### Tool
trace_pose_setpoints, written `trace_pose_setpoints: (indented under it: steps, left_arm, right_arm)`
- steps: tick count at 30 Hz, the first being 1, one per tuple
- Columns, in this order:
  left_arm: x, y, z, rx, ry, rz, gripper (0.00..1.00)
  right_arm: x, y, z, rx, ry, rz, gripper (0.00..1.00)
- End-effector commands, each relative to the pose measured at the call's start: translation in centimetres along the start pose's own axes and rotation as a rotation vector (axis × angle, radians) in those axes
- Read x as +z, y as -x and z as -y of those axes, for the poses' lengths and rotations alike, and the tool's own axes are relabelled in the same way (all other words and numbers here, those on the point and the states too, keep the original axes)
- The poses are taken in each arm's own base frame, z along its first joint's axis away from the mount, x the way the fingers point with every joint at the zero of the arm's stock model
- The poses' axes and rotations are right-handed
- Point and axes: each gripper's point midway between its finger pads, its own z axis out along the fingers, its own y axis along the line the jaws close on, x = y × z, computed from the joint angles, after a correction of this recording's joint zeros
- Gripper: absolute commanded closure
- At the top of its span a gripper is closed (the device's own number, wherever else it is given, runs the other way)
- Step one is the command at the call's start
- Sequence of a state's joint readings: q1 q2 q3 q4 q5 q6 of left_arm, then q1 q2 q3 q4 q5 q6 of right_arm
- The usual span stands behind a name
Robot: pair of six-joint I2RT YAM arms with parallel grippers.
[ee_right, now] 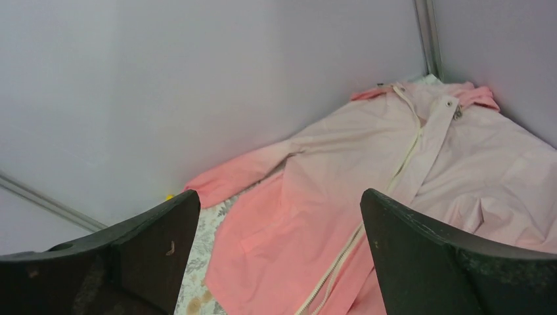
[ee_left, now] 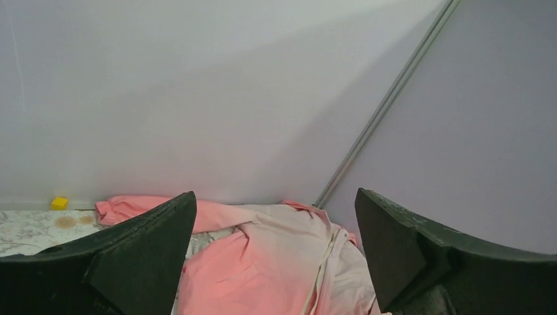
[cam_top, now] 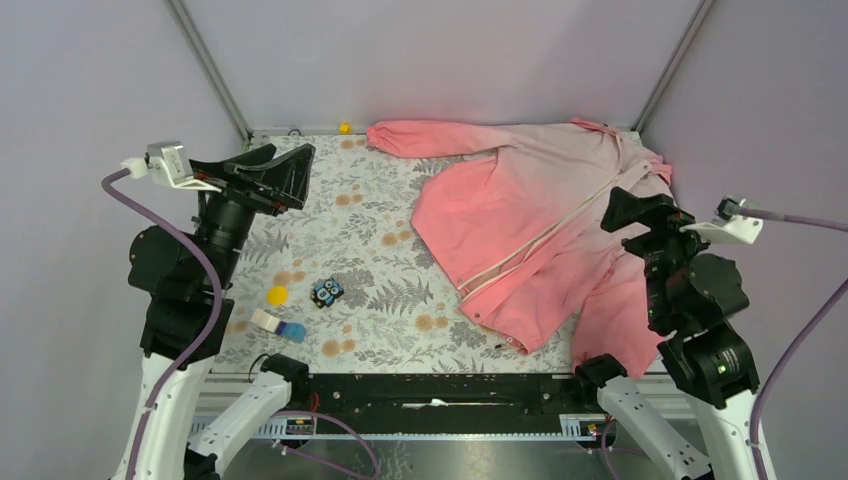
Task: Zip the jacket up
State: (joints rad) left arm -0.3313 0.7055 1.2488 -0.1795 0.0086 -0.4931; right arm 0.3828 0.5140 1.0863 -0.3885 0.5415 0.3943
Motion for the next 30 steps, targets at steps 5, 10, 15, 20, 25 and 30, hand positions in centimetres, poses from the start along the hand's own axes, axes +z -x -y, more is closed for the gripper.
trace_pose_setpoints:
  steps: [5, 10, 15, 20, 25, 30]
  left_arm:
    - [2.6, -4.4, 0.0, -0.053, -0.065, -0.122, 0.01]
    - [3.6, -9.6, -1.7, -0.101, -0.046, -0.251, 0.01]
    - [3.8, -14.8, -3.3, -0.155, -0.035, -0.372, 0.01]
    - [3.3, -20.8, -4.4, -0.237, -0.047, -0.526, 0.01]
    - [2.1, -27.1, -4.4, -0.392, -0.119, -0.678, 0.01]
    - [0.6, -33.3, -4.3, -0.534, -0.139, -0.816, 0.01]
  right_arm:
    - [2.8, -6.1, 0.7, -0.007, -0.144, -0.232, 0.0]
    - [3.5, -12.2, -0.8, 0.07, -0.064, -0.38, 0.01]
    - [3.0, -17.6, -3.9, 0.109, 0.123, -0.566, 0.0]
    - [0.4, -24.1, -5.4, 0.094, 0.288, -0.845, 0.0]
    - [-1.9, -28.3, -3.8, 0.106, 0.252, -1.021, 0.0]
    - [-3.7, -31.8, -3.6, 0.191, 0.289, -1.131, 0.0]
